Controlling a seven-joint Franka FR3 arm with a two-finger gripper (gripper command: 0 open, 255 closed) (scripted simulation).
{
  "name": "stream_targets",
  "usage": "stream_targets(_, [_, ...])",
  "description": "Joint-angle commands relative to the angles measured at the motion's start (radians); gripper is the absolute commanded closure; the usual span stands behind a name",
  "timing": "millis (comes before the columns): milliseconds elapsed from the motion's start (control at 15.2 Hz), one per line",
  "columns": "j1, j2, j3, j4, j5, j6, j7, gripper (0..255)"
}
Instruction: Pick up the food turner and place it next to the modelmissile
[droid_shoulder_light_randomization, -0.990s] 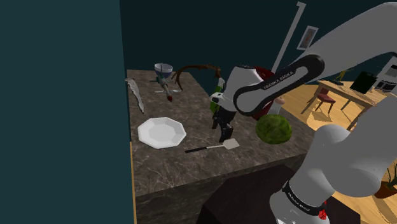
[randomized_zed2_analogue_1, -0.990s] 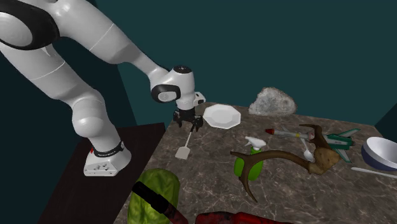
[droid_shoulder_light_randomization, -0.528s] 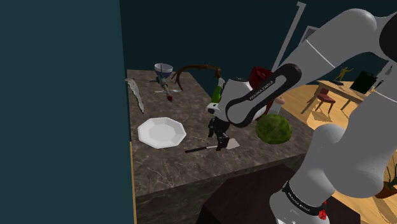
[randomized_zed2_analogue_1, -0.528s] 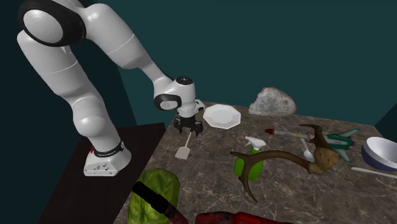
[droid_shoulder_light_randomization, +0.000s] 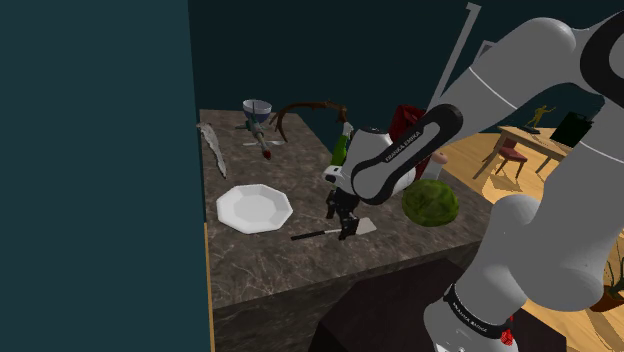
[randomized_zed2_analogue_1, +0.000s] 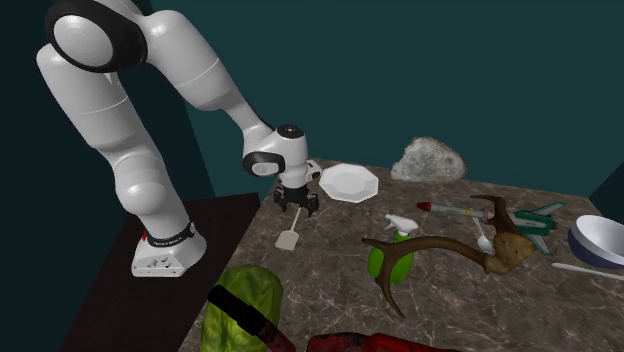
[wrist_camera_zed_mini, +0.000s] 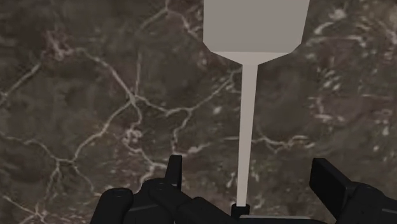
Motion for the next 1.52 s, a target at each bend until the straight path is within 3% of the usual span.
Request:
stream_targets(0, [0.000, 0.000, 0.000, 0.000, 0.000, 0.000, 0.000, 0])
stream_targets(66, [0.000, 0.000, 0.000, 0.000, 0.000, 0.000, 0.000, 0])
stream_targets(132, [0.000, 0.000, 0.000, 0.000, 0.000, 0.000, 0.000, 255])
stream_targets(726, [0.000, 0.000, 0.000, 0.000, 0.000, 0.000, 0.000, 255])
stream_targets(1452, [-0.044, -0.186, 0.019, 0.016, -0.136, -0.192, 0.106, 255])
